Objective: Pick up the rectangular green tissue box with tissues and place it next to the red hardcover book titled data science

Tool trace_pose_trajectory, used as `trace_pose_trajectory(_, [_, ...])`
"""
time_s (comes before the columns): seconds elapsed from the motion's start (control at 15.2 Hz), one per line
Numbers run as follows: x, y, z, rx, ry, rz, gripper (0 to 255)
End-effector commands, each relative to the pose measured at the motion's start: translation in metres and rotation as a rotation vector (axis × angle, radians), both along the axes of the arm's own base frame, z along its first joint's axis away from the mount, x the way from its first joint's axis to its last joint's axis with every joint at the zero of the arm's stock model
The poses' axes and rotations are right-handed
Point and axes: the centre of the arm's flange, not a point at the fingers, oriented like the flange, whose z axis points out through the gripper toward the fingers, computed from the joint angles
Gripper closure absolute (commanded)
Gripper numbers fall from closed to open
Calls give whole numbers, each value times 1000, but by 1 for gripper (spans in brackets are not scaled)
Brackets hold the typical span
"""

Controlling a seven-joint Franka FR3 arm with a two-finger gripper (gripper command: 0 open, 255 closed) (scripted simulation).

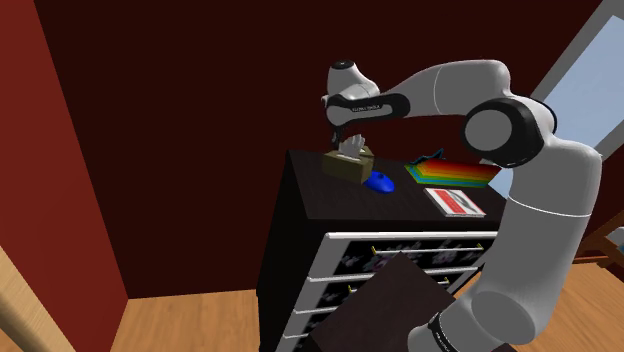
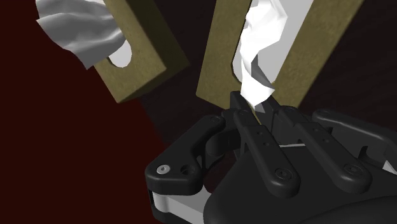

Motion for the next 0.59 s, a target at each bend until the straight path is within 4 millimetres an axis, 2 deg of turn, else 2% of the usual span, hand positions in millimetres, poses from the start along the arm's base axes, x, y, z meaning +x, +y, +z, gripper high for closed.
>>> trace_pose_trajectory(0.0, [-1,-1,11,0,1,0,255])
trace_pose_trajectory(0.53, [-1,-1,54,0,1,0,255])
